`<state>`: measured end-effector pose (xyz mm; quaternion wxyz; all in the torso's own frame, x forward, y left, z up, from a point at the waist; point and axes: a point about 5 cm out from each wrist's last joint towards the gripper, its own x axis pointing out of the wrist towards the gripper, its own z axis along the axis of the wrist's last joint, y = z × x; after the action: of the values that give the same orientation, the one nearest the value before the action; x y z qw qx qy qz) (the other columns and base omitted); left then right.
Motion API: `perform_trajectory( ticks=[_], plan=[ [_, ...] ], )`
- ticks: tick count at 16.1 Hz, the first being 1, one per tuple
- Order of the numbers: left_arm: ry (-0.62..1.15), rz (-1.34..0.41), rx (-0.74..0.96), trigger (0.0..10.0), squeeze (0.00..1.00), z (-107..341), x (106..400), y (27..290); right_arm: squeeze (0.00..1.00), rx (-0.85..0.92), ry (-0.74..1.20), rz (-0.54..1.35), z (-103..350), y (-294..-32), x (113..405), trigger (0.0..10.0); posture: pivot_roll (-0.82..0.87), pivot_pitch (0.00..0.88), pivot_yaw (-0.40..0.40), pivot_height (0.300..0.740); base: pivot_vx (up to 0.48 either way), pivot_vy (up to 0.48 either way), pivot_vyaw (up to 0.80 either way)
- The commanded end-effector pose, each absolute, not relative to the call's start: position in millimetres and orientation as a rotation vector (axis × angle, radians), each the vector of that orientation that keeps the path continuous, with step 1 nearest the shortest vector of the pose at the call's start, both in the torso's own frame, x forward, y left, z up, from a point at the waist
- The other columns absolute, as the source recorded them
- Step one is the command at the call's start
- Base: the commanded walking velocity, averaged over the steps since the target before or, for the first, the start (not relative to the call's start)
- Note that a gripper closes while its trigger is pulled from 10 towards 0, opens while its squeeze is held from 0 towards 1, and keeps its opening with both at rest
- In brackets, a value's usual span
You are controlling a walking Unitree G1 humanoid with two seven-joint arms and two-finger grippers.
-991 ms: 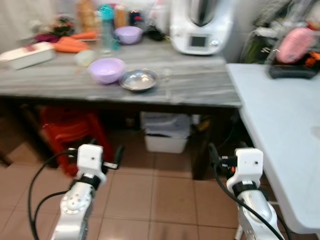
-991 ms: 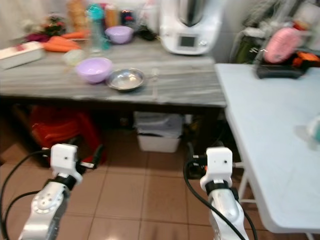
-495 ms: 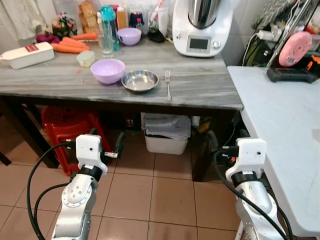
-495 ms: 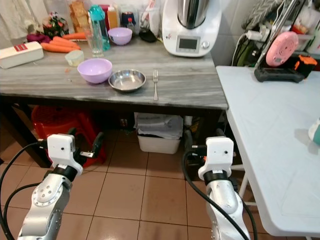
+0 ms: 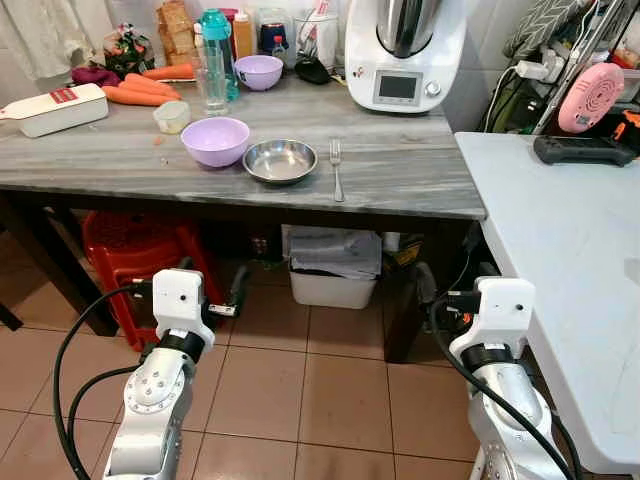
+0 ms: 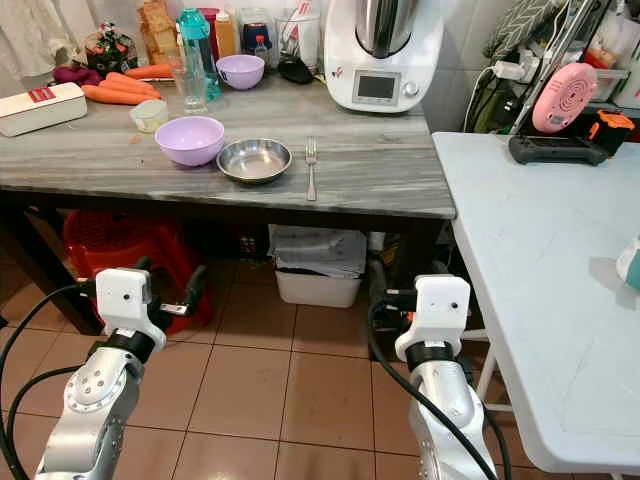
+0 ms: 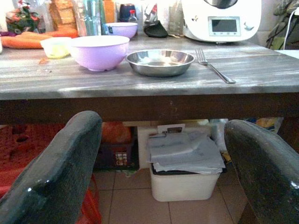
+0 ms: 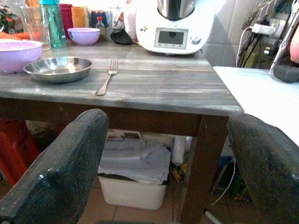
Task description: Setting the table
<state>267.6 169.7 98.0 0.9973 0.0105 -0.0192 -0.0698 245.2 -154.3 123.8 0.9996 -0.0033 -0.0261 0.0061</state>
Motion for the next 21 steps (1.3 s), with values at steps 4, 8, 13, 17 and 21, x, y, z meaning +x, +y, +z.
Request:
perform_trajectory(
  ticks=[4, 8, 13, 17, 21],
  plan=[
    [-0.024, -0.151, -0.008, 10.0, 0.0, 100, 271, 168, 0.0, 0.032, -0.037, 0.001, 118, -157, 245, 10.0, 0.01, 0.0, -0.004, 0.74, 0.0, 0.0, 0.0],
    [-0.001, -0.137, -0.004, 10.0, 0.0, 96, 271, 168, 0.0, 0.034, -0.004, -0.009, 112, -158, 246, 10.0, 0.01, 0.0, -0.002, 0.74, 0.0, 0.0, 0.0],
    [0.011, -0.128, -0.006, 10.0, 0.0, 96, 271, 169, 0.0, 0.063, -0.02, -0.02, 110, -158, 248, 10.0, 0.02, 0.0, -0.005, 0.74, 0.0, 0.0, 0.0],
    [0.018, -0.124, -0.002, 10.0, 0.0, 94, 270, 169, 0.0, 0.081, 0.006, -0.018, 108, -157, 248, 10.0, 0.02, 0.0, -0.005, 0.74, -0.128, 0.0, 0.0],
    [0.022, -0.134, 0.008, 10.0, 0.0, 94, 270, 168, 0.0, 0.076, 0.01, -0.023, 108, -158, 248, 10.0, 0.01, 0.0, 0.0, 0.74, 0.0, 0.0, 0.0]
  ],
)
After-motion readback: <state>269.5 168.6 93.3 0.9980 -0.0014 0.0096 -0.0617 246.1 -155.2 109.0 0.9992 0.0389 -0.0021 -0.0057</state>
